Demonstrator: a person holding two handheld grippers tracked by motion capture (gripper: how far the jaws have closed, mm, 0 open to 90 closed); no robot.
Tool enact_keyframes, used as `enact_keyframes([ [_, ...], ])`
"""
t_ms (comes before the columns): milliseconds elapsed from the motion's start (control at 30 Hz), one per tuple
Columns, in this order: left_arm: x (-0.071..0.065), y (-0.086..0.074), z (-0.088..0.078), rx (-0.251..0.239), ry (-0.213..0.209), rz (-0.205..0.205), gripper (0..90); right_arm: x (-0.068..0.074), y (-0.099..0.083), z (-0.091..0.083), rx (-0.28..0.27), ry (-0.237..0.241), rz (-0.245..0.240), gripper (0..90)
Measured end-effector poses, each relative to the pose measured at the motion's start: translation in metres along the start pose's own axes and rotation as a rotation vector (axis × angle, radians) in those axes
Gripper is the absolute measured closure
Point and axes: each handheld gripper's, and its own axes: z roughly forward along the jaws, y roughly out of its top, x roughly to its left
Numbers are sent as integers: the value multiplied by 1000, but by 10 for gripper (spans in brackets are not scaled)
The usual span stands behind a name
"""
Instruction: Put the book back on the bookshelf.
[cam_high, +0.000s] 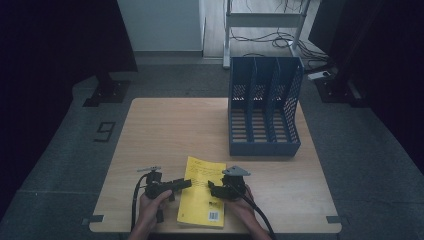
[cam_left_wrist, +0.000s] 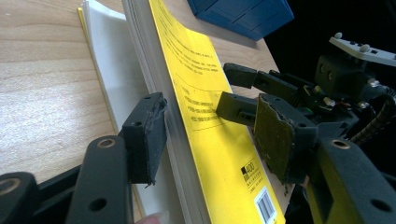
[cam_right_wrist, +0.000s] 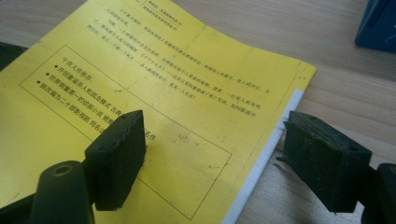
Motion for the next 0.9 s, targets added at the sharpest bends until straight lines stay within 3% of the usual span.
enact_keyframes([
  [100, -2, -1, 2, -7, 14, 12, 433, -5, 3, -2, 49, 32, 29, 209],
  [300, -9, -2, 4, -17, 56, 54, 433, -4, 3, -4, 64, 31, 37, 193],
  [533, -6, -3, 5, -29, 23, 17, 412, -4, 2, -4, 59, 32, 44, 208],
  [633, -5, -4, 9, -28, 44, 18, 405, -5, 2, -5, 59, 34, 40, 218],
  [900, -4, -4, 10, -24, 50, 15, 400, -5, 1, -5, 51, 35, 35, 221],
])
